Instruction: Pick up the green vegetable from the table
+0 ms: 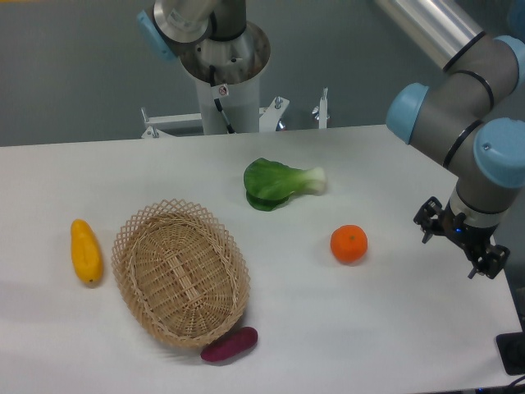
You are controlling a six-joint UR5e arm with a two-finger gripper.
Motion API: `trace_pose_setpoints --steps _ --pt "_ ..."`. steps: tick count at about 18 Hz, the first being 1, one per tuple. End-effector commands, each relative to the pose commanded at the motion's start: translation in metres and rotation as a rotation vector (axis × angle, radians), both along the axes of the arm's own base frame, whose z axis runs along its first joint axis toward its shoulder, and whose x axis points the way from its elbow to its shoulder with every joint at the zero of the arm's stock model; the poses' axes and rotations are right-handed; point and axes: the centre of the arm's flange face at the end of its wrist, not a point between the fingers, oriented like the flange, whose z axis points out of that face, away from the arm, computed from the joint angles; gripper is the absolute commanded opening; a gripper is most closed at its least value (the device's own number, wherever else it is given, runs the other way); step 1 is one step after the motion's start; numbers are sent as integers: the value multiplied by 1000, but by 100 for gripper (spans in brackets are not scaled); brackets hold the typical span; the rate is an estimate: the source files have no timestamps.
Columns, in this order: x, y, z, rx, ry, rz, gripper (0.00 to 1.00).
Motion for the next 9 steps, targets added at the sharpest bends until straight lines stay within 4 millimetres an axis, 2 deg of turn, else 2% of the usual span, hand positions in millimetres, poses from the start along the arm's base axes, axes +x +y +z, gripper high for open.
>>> trace_pose_setpoints --steps 6,9 --pt "1 1 1 9 -6 2 100" --pt "9 -1 2 8 -17 0 100"
